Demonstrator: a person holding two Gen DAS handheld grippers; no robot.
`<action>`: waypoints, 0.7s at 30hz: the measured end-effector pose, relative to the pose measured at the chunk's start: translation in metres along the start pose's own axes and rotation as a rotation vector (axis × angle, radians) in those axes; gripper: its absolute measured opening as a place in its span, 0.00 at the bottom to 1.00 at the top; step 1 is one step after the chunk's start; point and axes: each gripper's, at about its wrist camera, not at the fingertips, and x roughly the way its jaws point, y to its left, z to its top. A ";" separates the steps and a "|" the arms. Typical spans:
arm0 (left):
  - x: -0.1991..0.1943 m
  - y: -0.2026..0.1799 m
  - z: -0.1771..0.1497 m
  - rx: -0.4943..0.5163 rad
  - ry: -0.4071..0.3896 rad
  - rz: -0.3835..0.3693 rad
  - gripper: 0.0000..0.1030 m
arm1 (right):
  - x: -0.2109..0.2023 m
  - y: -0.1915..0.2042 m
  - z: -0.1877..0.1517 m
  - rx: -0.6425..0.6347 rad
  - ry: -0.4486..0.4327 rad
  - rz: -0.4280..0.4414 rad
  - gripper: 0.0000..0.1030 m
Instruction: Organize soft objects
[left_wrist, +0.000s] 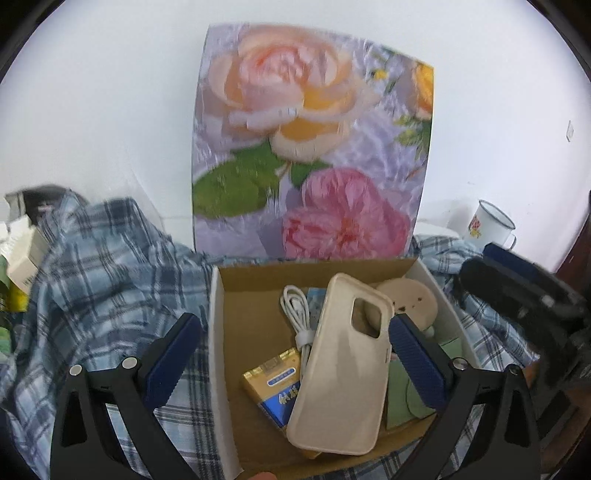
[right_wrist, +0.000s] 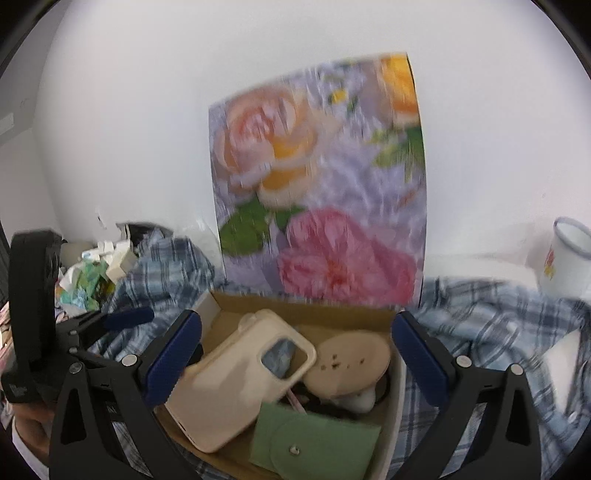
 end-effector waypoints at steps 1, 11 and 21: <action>-0.007 -0.001 0.003 0.005 -0.015 0.002 1.00 | -0.007 0.002 0.005 -0.005 -0.021 0.003 1.00; -0.106 -0.018 0.031 0.041 -0.202 0.009 1.00 | -0.088 0.029 0.040 -0.047 -0.153 -0.012 1.00; -0.193 -0.044 0.022 0.074 -0.313 -0.009 1.00 | -0.181 0.061 0.044 -0.105 -0.263 -0.029 1.00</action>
